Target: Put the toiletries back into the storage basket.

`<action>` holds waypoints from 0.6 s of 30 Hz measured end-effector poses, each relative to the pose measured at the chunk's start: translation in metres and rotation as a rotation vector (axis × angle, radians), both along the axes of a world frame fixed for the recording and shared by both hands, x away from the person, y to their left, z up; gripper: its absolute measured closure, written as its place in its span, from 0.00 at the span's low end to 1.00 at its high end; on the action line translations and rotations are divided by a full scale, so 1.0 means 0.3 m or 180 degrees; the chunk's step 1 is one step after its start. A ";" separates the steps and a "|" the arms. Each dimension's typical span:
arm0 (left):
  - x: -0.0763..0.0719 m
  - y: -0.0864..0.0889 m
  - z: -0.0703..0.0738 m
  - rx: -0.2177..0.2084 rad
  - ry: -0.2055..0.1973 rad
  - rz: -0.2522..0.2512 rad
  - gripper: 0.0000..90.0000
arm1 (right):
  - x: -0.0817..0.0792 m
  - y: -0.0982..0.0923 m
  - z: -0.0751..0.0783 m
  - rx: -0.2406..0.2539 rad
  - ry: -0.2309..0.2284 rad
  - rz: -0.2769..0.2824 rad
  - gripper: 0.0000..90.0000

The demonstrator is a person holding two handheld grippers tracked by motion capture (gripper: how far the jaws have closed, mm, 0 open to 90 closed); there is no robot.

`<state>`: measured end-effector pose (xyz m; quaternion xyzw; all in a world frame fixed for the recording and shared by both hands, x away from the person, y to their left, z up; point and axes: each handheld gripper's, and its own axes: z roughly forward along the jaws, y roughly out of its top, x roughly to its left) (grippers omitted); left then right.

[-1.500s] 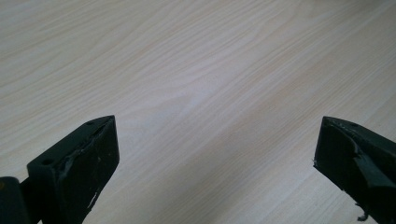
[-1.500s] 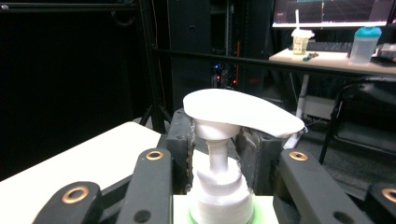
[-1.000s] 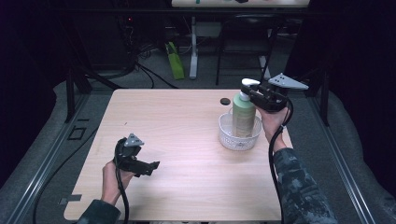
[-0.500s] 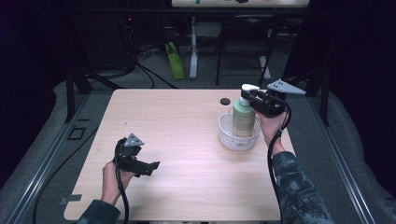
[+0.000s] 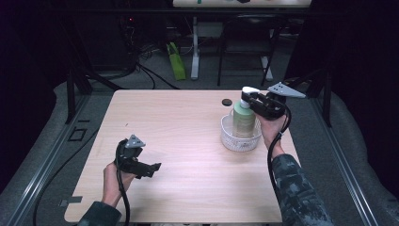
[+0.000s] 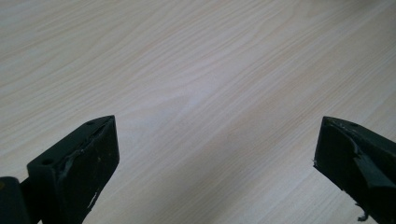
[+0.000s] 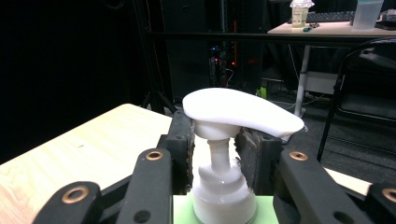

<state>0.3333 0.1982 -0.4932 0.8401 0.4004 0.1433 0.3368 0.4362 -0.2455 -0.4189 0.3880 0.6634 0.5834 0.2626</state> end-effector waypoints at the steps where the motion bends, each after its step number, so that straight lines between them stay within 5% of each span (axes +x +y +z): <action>1: -0.001 0.000 0.000 -0.0005 0.0002 0.0007 0.00 | 0.000 0.000 0.000 0.0000 0.0000 0.0000 0.75; 14: -0.001 -0.005 -0.001 0.0007 0.0016 -0.0008 0.00 | -0.044 -0.059 -0.023 0.0094 0.0036 -0.0040 0.75; 18: 0.000 -0.007 -0.001 0.0012 0.0017 -0.0014 0.00 | -0.048 -0.051 -0.020 -0.0024 0.0026 -0.0040 0.75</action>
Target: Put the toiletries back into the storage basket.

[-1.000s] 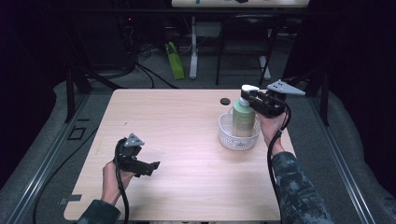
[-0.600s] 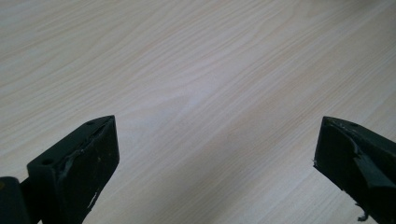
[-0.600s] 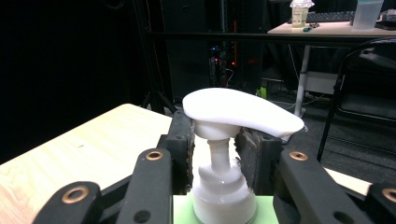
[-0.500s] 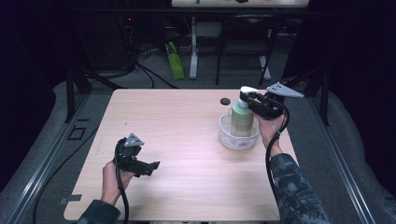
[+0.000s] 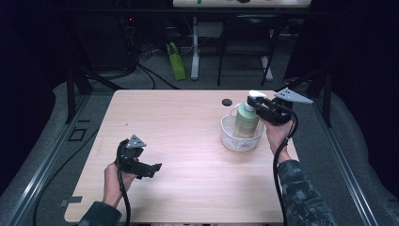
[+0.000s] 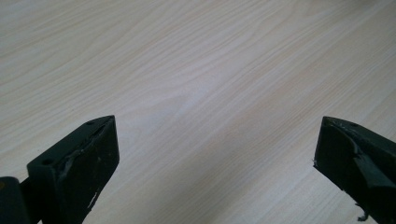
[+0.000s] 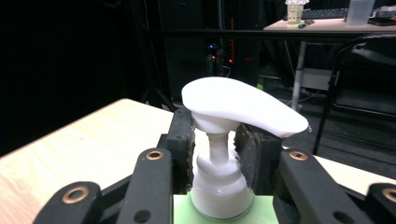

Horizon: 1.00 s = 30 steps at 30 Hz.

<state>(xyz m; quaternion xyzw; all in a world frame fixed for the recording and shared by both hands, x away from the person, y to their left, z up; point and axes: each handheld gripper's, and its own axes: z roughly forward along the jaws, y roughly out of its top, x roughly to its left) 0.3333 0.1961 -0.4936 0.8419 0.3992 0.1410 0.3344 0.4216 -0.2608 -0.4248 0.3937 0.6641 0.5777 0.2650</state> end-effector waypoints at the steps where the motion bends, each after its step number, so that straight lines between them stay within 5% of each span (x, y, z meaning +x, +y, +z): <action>1: 0.000 0.001 0.001 -0.0005 0.0004 -0.0004 0.00 | 0.001 0.003 0.000 -0.0039 0.0008 -0.0013 0.74; 8: -0.001 0.007 0.002 -0.0026 -0.0017 0.0026 0.00 | 0.002 -0.001 0.004 -0.0140 0.0065 -0.0007 0.67; 16: -0.001 0.005 0.002 -0.0014 -0.0014 0.0013 0.00 | -0.028 -0.018 0.027 -0.0236 0.0359 -0.0073 0.33; 22: -0.002 0.002 0.000 -0.0016 -0.0019 0.0027 0.00 | -0.073 -0.041 0.044 -0.0305 0.0546 -0.0050 0.17; 30: -0.002 0.005 0.002 -0.0015 -0.0003 0.0009 0.00 | -0.159 -0.062 0.072 -0.0410 0.0653 -0.0044 0.12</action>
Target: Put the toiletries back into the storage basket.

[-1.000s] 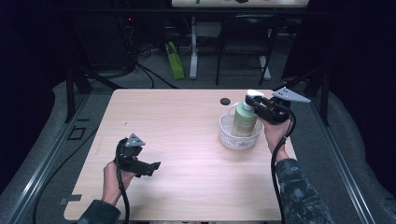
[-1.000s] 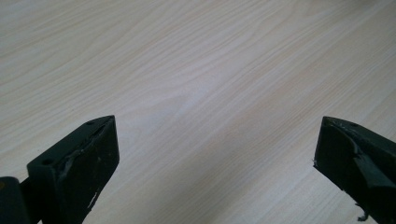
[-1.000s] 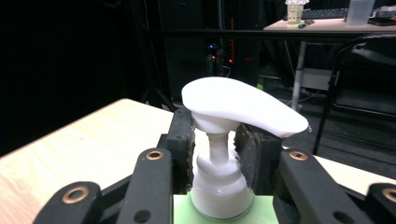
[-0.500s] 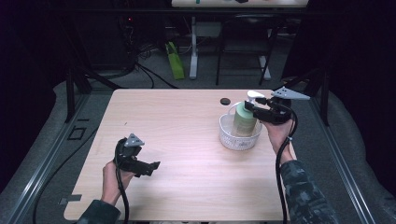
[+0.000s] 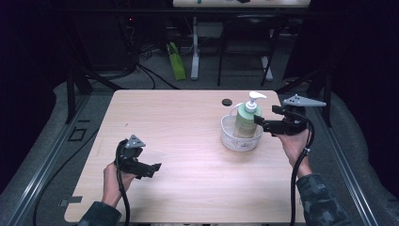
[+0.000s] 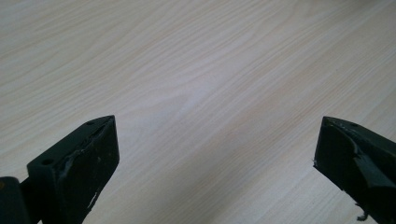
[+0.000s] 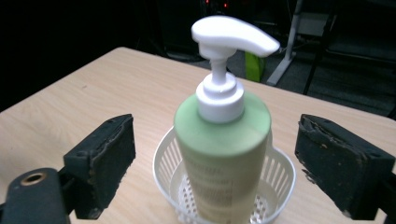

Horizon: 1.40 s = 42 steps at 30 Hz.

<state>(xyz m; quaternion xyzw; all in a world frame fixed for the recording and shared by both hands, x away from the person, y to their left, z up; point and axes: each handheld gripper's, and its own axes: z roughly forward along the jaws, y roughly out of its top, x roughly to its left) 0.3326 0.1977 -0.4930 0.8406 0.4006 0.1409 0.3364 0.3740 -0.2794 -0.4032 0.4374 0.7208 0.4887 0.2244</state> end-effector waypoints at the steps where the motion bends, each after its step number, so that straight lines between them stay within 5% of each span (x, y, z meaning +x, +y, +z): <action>1: 0.000 0.000 0.001 0.0004 -0.0004 -0.0007 0.00 | -0.011 0.000 0.003 -0.0020 0.0024 0.0012 0.11; 12: -0.003 0.001 0.001 0.0005 -0.0005 -0.0001 0.00 | -0.117 0.010 -0.025 -0.0225 0.0287 0.0038 0.07; 29: -0.002 0.002 0.002 0.0024 0.0000 -0.0026 0.00 | -0.274 -0.023 -0.233 -0.0443 0.0817 -0.0127 0.07; 33: -0.001 0.003 0.003 0.0025 -0.0006 -0.0017 0.00 | -0.297 -0.040 -0.270 -0.0540 0.0899 -0.0135 0.06; 42: 0.000 0.001 0.002 0.0031 -0.0001 -0.0033 0.00 | -0.299 -0.062 -0.280 -0.0451 0.0882 -0.0197 0.03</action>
